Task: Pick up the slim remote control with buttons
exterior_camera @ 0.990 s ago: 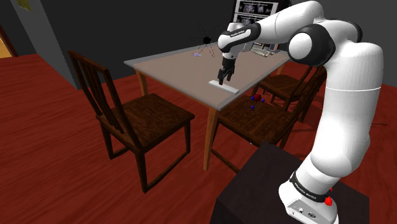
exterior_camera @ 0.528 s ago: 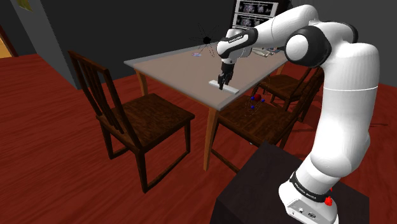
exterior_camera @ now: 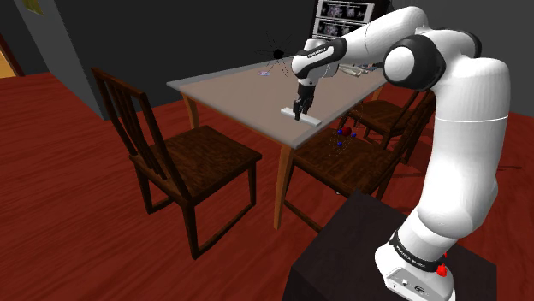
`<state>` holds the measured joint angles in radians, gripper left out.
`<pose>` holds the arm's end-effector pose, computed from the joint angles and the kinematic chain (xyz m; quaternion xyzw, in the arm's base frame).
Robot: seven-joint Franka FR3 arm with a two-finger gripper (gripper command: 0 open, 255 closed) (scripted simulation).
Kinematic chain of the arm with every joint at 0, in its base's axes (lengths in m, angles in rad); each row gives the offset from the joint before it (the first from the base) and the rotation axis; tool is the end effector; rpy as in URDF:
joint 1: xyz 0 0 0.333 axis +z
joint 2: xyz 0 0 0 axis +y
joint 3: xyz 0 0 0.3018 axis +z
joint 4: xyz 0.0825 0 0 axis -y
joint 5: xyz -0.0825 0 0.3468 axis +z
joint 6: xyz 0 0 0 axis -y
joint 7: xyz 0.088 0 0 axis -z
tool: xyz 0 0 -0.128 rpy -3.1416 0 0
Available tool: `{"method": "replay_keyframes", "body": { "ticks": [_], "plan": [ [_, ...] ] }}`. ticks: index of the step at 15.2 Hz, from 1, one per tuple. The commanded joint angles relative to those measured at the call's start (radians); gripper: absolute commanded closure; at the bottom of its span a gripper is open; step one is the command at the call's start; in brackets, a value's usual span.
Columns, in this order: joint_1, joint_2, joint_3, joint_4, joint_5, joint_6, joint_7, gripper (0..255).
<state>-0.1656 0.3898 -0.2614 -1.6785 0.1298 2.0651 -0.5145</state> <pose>0.5765 -0.2357 0.3665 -0.9997 -0.0229 -0.0089 0.0046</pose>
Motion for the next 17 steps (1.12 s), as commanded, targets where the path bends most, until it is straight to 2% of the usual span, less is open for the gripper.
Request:
{"method": "replay_keyframes", "body": {
  "ticks": [1, 17],
  "plan": [
    [0.000, -0.001, 0.000, -0.003, 0.000, 0.000, 0.001, 255],
    [0.001, -0.052, -0.009, 0.130, -0.020, -0.183, 0.016, 255]
  ]
}}
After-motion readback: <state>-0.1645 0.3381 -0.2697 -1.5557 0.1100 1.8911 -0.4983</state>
